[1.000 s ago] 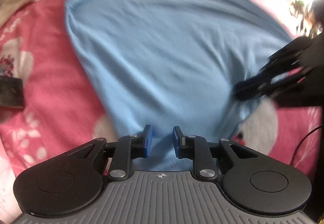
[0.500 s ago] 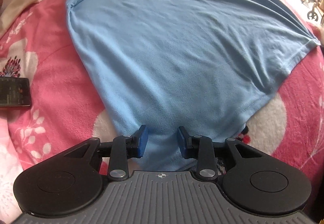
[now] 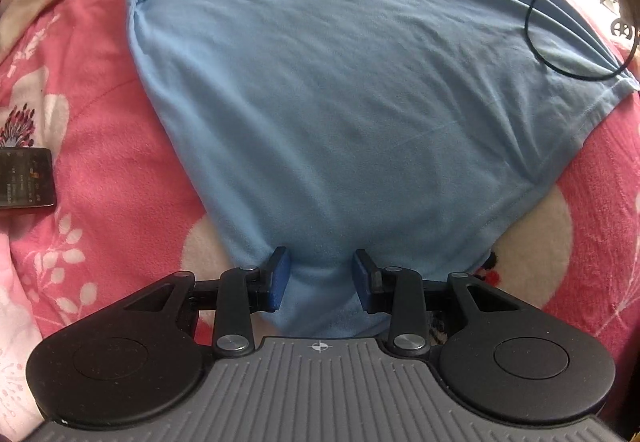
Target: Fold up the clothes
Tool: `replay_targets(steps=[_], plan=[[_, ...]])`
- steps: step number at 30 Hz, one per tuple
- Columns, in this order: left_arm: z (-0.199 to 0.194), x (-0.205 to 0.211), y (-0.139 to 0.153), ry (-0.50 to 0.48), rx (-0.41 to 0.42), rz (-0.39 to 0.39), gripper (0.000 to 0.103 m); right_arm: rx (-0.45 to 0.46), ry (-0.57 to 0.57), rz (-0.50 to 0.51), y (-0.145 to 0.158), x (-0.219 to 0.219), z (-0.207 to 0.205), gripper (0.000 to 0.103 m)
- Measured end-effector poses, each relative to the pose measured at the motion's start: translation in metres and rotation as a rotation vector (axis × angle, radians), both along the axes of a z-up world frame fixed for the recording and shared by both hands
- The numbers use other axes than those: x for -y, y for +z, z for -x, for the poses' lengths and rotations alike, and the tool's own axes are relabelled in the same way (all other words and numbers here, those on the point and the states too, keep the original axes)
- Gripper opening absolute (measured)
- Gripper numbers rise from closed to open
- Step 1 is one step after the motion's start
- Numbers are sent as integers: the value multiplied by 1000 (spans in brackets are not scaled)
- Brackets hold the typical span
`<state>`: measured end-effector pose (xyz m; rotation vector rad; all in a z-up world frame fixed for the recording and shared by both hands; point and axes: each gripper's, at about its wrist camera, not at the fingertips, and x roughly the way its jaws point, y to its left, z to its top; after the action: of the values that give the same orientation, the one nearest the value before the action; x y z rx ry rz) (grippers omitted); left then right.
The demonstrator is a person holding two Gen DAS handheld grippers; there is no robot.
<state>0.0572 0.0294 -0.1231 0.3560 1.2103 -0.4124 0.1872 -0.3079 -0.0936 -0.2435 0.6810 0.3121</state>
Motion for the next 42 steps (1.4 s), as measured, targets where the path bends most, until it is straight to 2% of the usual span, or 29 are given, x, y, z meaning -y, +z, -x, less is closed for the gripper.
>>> replay_targets(steps=[4, 7, 10, 11, 13, 18, 21, 25, 30, 36, 39, 40, 42], plan=[[-1, -1, -1, 4, -9, 8, 35, 43, 193, 161, -18, -39, -6, 42], [1, 0, -1, 1, -8, 9, 35, 45, 172, 161, -26, -50, -20, 42], [2, 2, 0, -2, -7, 6, 35, -5, 106, 72, -31, -45, -41, 39], [3, 3, 0, -4, -7, 5, 35, -28, 90, 43, -33, -43, -48, 30], [4, 3, 0, -4, -7, 4, 35, -53, 51, -16, -32, -34, -58, 4], [6, 6, 0, 1, -10, 0, 35, 23, -93, -164, -2, 6, -64, 4], [7, 7, 0, -2, -11, -5, 35, 92, -208, -193, 19, 44, -72, 4], [9, 8, 2, -6, -9, -15, 35, 118, -342, -217, 34, 93, -94, 4], [5, 10, -1, -9, -9, -25, 35, 90, -486, -252, 27, 145, -118, 4], [3, 12, -1, -9, -13, -30, 35, -8, -556, -257, -2, 172, -142, 4], [3, 13, -2, -11, -14, -33, 35, -104, -650, -248, -22, 188, -148, 7], [3, 13, -2, -12, -13, -34, 35, -117, -695, -236, -25, 195, -146, 10], [3, 13, -2, -15, -12, -33, 35, -106, -761, -288, -24, 214, -133, 14]])
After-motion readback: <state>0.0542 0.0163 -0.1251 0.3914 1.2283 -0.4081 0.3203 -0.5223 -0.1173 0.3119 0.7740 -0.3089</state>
